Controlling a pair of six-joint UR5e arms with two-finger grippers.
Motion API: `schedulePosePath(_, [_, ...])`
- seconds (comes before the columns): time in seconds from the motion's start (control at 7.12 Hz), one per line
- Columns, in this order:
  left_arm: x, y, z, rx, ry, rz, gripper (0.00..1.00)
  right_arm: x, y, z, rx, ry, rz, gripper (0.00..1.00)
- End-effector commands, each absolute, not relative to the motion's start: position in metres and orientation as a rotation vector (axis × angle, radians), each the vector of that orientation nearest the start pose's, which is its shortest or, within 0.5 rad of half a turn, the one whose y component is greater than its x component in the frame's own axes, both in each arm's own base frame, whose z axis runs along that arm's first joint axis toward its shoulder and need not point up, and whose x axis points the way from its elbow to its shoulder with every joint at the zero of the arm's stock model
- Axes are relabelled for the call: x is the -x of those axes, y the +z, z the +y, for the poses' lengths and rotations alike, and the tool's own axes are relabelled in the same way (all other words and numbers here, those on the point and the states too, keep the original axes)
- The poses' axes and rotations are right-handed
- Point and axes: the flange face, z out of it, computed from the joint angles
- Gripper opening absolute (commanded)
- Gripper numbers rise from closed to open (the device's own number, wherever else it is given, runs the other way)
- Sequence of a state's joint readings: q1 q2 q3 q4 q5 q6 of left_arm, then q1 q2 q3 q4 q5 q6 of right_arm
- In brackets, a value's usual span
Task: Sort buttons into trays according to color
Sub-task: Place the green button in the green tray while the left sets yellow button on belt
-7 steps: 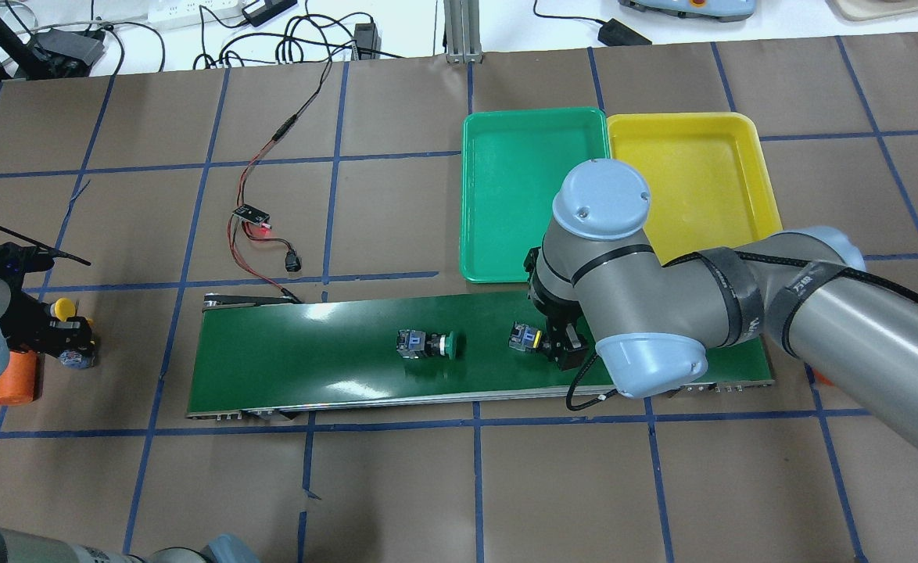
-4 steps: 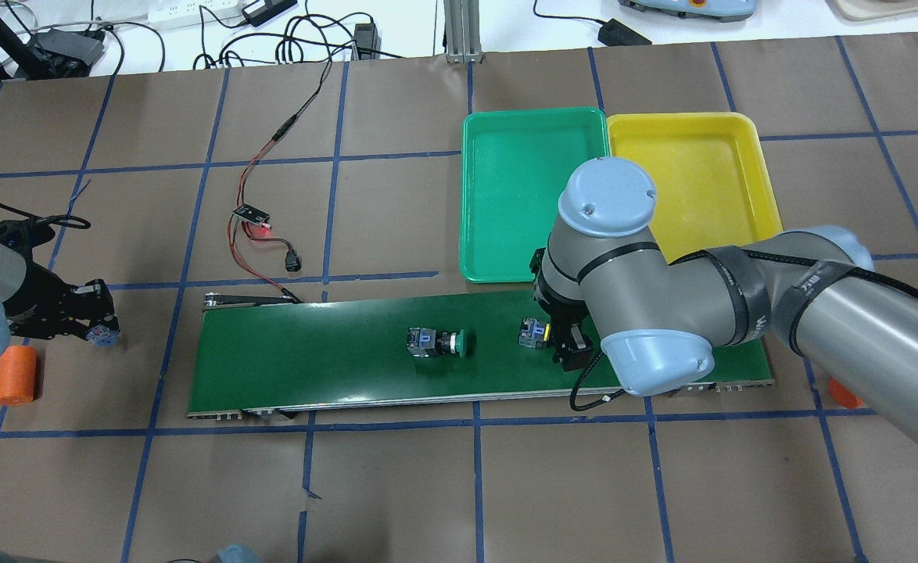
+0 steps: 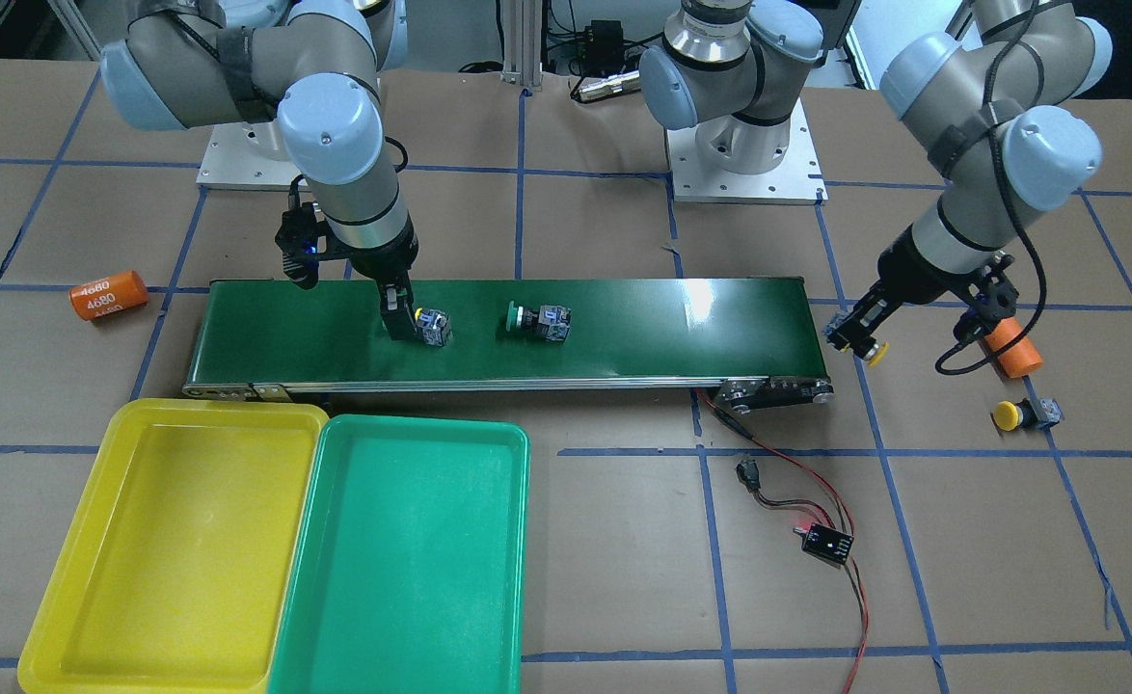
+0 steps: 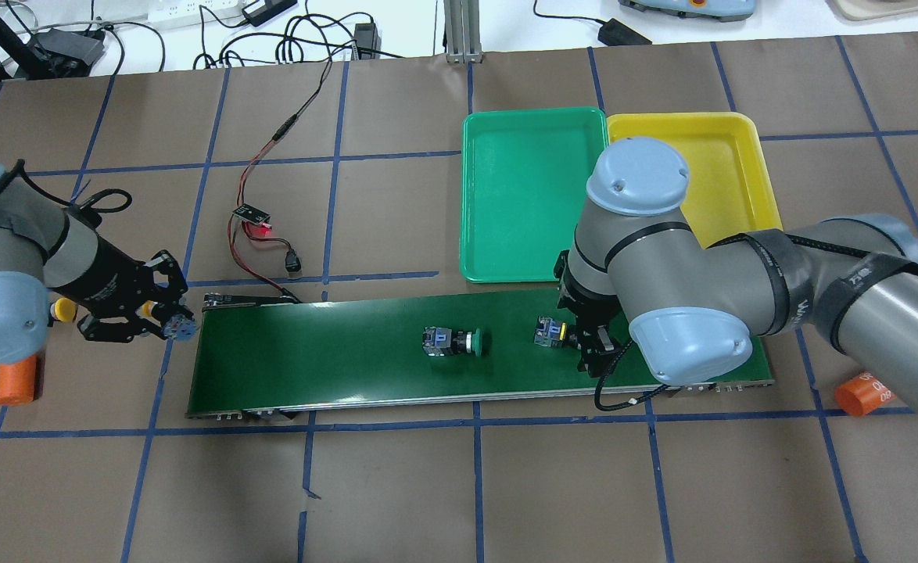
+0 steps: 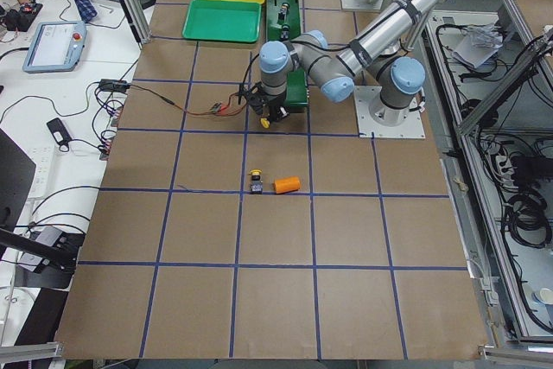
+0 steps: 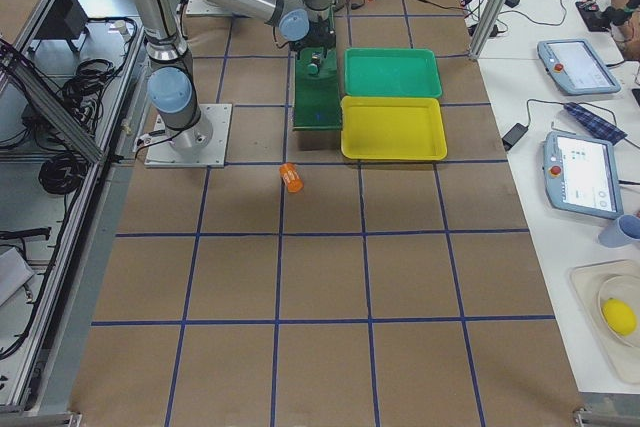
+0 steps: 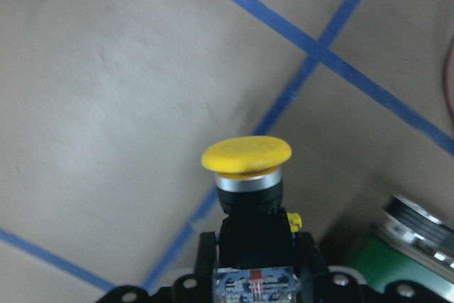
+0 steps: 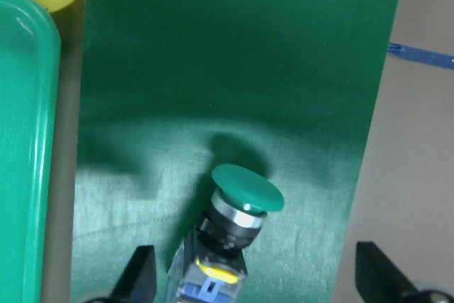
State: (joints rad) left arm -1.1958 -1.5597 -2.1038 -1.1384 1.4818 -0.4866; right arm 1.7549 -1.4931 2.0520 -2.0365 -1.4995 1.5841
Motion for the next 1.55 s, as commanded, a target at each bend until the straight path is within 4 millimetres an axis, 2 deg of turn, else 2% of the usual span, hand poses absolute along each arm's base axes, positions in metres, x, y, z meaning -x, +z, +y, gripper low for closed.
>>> schedulePosePath(0.0, [0.072, 0.279, -0.445, 1.662, 0.194, 2.719, 0.12, -0.196, 0.263, -0.433, -2.087, 0.211, 2.383, 1.0])
schedulePosePath(0.14, [0.104, 0.272, -0.441, 1.795, 0.222, 2.606, 0.12, -0.197, 0.261, -0.432, -2.091, 0.217, 2.383, 1.0])
schedulePosePath(0.28, [0.121, 0.268, -0.439, 1.808, 0.225, 2.587, 0.12, -0.197, 0.246, -0.434, -2.103, 0.253, 2.398, 1.0])
schedulePosePath(0.42, [0.124, 0.262, -0.44, 1.833, 0.245, 2.557, 0.36, -0.198, 0.237, -0.436, -2.11, 0.263, 2.4, 1.0])
schedulePosePath(0.56, [0.121, 0.263, -0.443, 1.797, 0.222, 2.595, 0.99, -0.198, 0.239, -0.436, -2.1, 0.265, 2.404, 0.37])
schedulePosePath(0.7, [0.114, 0.267, -0.446, 1.633, 0.188, 2.714, 1.0, -0.202, 0.24, -0.438, -2.07, 0.3, 2.389, 0.0])
schedulePosePath(0.84, [0.085, 0.273, -0.451, 1.505, 0.152, 2.798, 1.0, -0.199, 0.249, -0.441, -2.033, 0.265, 2.409, 0.0])
schedulePosePath(0.98, [0.027, 0.276, -0.459, 1.407, 0.123, 2.851, 1.0, -0.199, 0.261, -0.451, -2.023, 0.225, 2.399, 0.0])
schedulePosePath(1.12, [-0.031, 0.276, -0.459, 1.278, 0.114, 2.927, 1.0, -0.202, 0.283, -0.465, -2.0, 0.184, 2.387, 0.0])
schedulePosePath(1.4, [-0.119, 0.264, -0.455, 1.118, 0.111, 3.014, 1.0, -0.203, 0.325, -0.494, -1.97, 0.14, 2.396, 0.0])
